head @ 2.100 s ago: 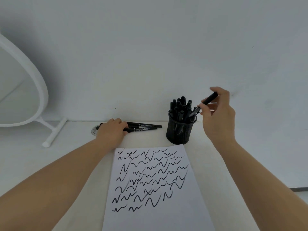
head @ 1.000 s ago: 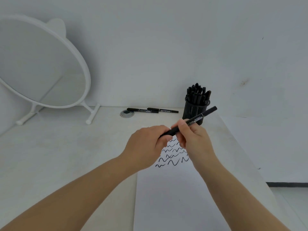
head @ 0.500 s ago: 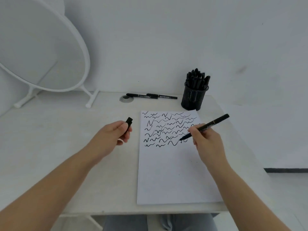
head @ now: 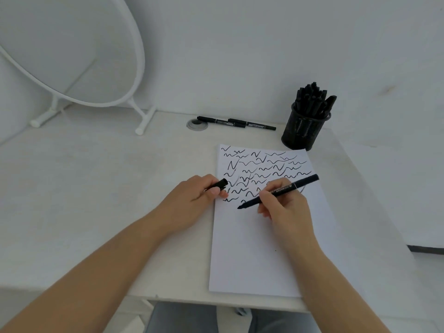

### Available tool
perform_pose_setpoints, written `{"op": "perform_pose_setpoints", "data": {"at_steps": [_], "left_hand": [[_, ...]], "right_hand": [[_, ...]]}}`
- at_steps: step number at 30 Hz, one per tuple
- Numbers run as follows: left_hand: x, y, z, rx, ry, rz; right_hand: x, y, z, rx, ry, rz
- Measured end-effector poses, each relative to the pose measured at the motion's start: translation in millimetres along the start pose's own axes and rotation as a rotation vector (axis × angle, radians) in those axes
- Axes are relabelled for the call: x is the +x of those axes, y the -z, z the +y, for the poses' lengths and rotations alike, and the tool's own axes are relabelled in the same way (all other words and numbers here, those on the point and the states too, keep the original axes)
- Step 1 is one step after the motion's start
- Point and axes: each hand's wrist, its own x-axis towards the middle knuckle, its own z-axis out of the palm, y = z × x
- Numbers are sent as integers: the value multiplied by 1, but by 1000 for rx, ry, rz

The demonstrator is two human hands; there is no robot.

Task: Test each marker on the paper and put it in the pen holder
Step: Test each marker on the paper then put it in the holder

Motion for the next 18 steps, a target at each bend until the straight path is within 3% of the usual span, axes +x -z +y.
{"op": "perform_pose_setpoints", "data": {"at_steps": [7, 18], "left_hand": [[2, -2, -2, 2, 31, 2], [2, -2, -2, -24, 63, 7]], "right_hand": [[-3, -10, 4, -110, 108, -195], [0, -1, 11, -178, 61, -9]]}}
